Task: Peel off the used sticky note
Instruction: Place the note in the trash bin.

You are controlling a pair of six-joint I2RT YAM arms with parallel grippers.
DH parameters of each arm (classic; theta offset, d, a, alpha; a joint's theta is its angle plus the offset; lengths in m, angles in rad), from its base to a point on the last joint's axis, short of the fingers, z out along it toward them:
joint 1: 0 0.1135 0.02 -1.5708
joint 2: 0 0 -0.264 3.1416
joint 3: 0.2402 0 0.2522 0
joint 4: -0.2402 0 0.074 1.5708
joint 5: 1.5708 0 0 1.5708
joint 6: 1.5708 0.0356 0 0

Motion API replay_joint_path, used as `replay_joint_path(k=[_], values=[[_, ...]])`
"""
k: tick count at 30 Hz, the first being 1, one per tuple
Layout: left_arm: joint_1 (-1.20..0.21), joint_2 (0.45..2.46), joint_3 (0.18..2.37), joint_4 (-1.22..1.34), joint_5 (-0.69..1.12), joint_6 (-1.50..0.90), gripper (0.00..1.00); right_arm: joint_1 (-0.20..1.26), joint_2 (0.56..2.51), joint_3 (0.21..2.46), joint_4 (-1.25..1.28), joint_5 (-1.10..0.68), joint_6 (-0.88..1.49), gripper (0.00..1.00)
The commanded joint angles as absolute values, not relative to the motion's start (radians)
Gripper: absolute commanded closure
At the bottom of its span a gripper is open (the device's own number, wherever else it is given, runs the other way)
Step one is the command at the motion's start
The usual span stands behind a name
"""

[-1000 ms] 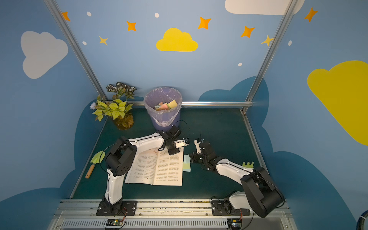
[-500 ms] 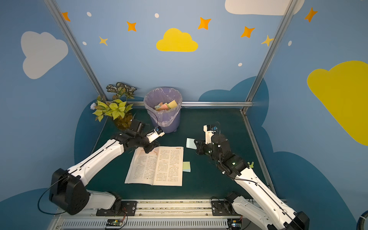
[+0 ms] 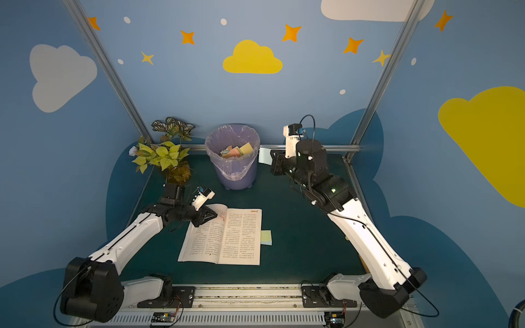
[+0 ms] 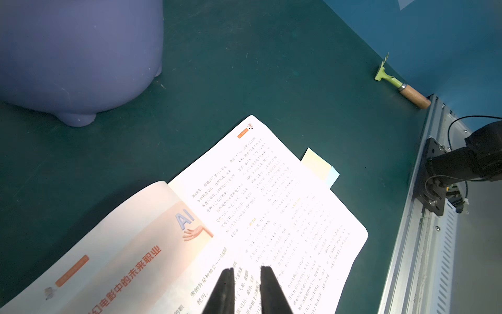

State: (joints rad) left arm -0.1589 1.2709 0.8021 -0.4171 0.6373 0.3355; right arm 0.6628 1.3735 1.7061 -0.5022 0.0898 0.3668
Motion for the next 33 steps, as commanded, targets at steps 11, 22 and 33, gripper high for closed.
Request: replay_joint_path(k=[11, 22, 33], values=[[-0.156, 1.275, 0.668, -0.183, 0.730, 0.296, 0.61, 0.675, 1.959, 2.398, -0.620, 0.072, 0.251, 1.00], [-0.156, 1.242, 0.621, -0.131, 0.731, 0.313, 0.47, 0.670, 2.238, 2.599, -0.459, -0.005, 0.266, 1.00], [-0.150, 1.239, 0.611, -0.130, 0.750, 0.322, 0.37, 0.684, 2.323, 2.605, -0.426, 0.090, 0.204, 1.00]])
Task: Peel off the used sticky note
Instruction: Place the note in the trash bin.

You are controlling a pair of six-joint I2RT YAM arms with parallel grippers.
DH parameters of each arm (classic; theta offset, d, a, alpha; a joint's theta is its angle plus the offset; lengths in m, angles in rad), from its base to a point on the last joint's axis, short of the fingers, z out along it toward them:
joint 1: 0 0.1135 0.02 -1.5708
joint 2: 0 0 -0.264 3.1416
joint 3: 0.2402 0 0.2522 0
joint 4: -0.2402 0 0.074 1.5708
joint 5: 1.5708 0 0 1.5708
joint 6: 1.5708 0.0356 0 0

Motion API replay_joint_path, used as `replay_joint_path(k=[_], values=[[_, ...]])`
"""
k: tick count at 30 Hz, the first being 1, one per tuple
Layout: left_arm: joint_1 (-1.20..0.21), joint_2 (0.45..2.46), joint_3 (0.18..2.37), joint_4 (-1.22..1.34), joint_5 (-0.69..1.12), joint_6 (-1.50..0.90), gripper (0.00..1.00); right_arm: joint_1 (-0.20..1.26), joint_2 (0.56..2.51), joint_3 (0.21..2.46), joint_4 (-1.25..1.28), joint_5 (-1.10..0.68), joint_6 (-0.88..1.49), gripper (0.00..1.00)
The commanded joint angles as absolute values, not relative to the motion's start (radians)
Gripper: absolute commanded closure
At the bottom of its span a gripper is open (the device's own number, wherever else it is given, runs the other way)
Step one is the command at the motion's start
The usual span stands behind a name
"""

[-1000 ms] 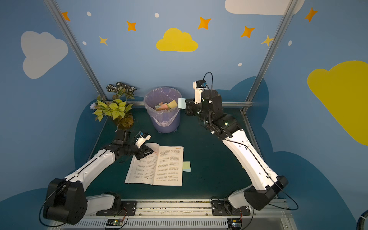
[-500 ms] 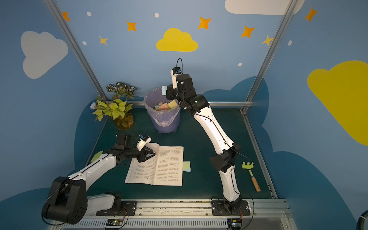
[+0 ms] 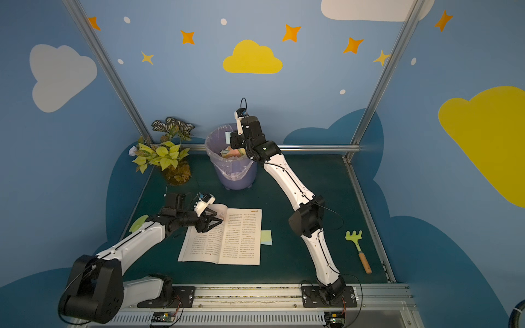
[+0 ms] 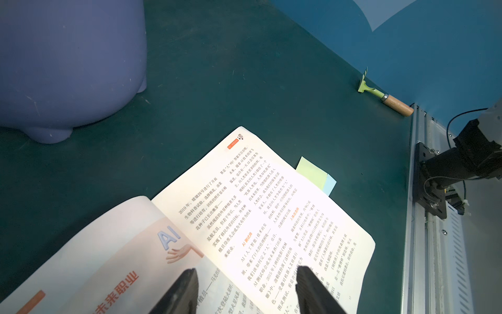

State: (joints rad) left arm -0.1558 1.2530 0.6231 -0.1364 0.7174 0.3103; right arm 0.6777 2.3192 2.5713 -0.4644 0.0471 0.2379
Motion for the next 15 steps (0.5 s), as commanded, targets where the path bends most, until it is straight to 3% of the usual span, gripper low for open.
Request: replay_joint_path(k=[1, 2, 5, 7, 10, 15], values=[[-0.150, 1.236, 0.611, -0.130, 0.748, 0.322, 0.37, 0.684, 2.324, 2.605, -0.432, 0.101, 0.199, 1.00], [-0.148, 1.232, 0.609, -0.129, 0.746, 0.320, 0.38, 0.685, 2.323, 2.606, -0.437, 0.106, 0.194, 0.99], [-0.140, 1.230, 0.609, -0.128, 0.749, 0.316, 0.38, 0.692, 2.316, 2.605, -0.456, 0.122, 0.177, 0.57], [-0.137, 1.231, 0.610, -0.132, 0.761, 0.315, 0.38, 0.701, 2.310, 2.606, -0.471, 0.148, 0.153, 0.41], [-0.129, 1.222, 0.606, -0.131, 0.785, 0.319, 0.38, 0.711, 2.298, 2.606, -0.487, 0.186, 0.116, 0.29], [-0.126, 1.222, 0.605, -0.133, 0.787, 0.322, 0.38, 0.723, 2.282, 2.607, -0.518, 0.208, 0.090, 0.20]])
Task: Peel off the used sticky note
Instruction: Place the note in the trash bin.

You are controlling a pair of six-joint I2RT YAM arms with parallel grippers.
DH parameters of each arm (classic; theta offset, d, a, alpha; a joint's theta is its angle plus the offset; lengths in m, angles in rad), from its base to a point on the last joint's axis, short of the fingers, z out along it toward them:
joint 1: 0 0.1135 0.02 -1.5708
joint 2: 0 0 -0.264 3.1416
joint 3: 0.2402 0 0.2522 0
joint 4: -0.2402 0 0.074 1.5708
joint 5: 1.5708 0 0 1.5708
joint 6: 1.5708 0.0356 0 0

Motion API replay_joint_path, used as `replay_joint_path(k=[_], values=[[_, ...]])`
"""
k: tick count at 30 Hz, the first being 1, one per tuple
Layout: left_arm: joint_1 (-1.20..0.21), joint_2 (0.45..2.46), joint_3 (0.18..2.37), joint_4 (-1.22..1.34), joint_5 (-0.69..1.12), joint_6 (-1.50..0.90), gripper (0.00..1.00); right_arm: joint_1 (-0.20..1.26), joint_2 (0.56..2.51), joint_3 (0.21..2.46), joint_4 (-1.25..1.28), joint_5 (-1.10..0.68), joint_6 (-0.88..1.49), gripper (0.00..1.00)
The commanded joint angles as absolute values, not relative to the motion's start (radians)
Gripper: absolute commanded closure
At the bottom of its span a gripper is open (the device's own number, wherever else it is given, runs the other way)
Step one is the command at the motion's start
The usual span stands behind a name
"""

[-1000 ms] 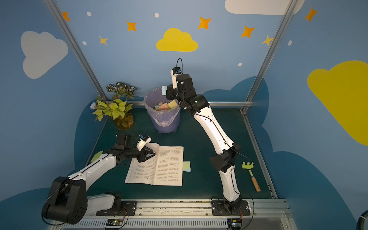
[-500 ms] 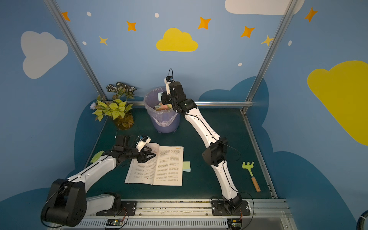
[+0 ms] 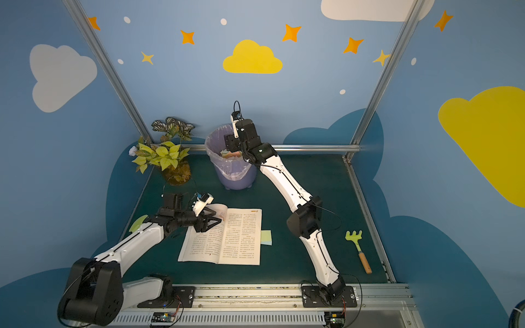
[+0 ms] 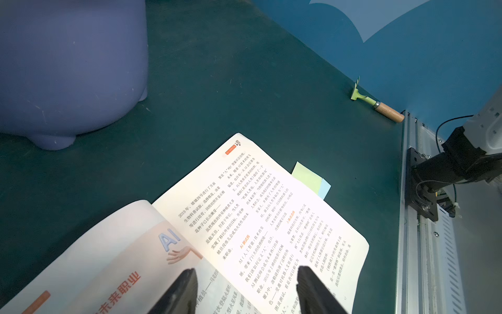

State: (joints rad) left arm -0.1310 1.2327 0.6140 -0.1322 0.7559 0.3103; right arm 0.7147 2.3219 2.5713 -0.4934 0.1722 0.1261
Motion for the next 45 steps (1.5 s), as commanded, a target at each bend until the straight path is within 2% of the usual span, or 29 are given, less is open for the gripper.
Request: replay_joint_path(k=[1, 7, 11, 15, 39, 42, 45], values=[[-0.126, 1.226, 0.608, -0.134, 0.787, 0.323, 0.38, 0.724, 2.279, 2.606, -0.523, 0.210, 0.088, 0.18], [-0.125, 1.235, 0.612, -0.137, 0.785, 0.327, 0.38, 0.724, 2.264, 2.607, -0.618, 0.220, 0.076, 0.08], [-0.125, 1.243, 0.615, -0.135, 0.781, 0.326, 0.38, 0.722, 2.254, 2.607, -0.725, 0.287, 0.049, 0.06], [-0.125, 1.255, 0.622, -0.138, 0.779, 0.324, 0.38, 0.710, 2.242, 2.605, -0.803, 0.278, 0.079, 0.04], [-0.124, 1.263, 0.617, -0.128, 0.788, 0.335, 0.39, 0.740, 2.139, 2.597, -0.885, 0.235, 0.144, 0.03], [-0.127, 1.288, 0.637, -0.158, 0.781, 0.347, 0.39, 0.775, 2.042, 2.482, -0.899, 0.289, 0.141, 0.03], [-0.134, 1.289, 0.680, -0.214, 0.750, 0.338, 0.39, 0.813, 1.892, 2.224, -0.817, 0.375, 0.162, 0.03]])
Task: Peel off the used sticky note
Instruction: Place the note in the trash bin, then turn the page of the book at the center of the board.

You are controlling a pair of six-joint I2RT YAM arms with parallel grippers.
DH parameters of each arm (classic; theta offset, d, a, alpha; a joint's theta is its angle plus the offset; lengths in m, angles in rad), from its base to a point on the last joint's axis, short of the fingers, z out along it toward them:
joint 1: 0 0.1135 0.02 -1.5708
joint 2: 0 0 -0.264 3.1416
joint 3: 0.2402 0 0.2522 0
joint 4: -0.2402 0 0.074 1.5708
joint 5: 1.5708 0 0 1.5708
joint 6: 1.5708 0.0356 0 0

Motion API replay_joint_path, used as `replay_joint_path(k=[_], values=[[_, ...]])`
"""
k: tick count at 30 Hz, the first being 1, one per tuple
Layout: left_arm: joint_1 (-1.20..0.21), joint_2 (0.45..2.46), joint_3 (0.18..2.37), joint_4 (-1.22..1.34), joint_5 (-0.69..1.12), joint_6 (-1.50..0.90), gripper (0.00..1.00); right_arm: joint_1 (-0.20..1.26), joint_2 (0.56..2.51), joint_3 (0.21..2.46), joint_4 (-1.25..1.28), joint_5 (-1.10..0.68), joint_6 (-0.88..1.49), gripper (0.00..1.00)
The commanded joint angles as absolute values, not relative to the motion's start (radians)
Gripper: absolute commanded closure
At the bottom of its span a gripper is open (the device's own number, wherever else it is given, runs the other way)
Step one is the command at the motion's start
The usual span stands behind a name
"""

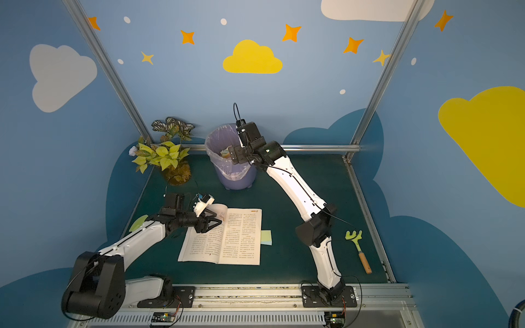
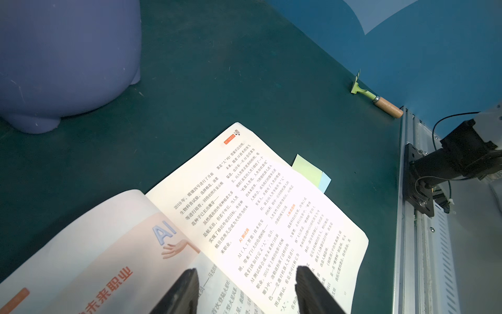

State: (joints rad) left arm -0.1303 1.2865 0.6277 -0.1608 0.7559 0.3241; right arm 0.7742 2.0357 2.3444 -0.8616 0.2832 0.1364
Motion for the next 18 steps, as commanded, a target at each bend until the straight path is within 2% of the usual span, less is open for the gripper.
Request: replay_joint_path(k=[1, 4, 5, 10, 15, 18], values=[[-0.139, 1.284, 0.698, -0.247, 0.732, 0.342, 0.39, 0.826, 1.822, 2.124, -0.774, 0.419, 0.172, 0.03], [-0.150, 1.273, 0.746, -0.355, 0.669, 0.389, 0.38, 0.847, 1.613, 1.768, -0.549, 0.589, 0.265, 0.03], [-0.152, 1.273, 0.759, -0.393, 0.654, 0.414, 0.37, 0.836, 1.540, 1.666, -0.496, 0.573, 0.287, 0.03], [-0.156, 1.308, 0.801, -0.508, 0.548, 0.525, 0.37, 0.715, 1.282, 1.244, -0.305, 0.265, 0.427, 0.03], [-0.166, 1.342, 0.815, -0.548, 0.504, 0.559, 0.39, 0.748, 1.214, 1.138, -0.461, 0.230, 0.542, 0.03], [-0.200, 1.348, 0.808, -0.553, 0.437, 0.573, 0.39, 0.797, 1.197, 1.024, -0.391, 0.208, 0.605, 0.06]])
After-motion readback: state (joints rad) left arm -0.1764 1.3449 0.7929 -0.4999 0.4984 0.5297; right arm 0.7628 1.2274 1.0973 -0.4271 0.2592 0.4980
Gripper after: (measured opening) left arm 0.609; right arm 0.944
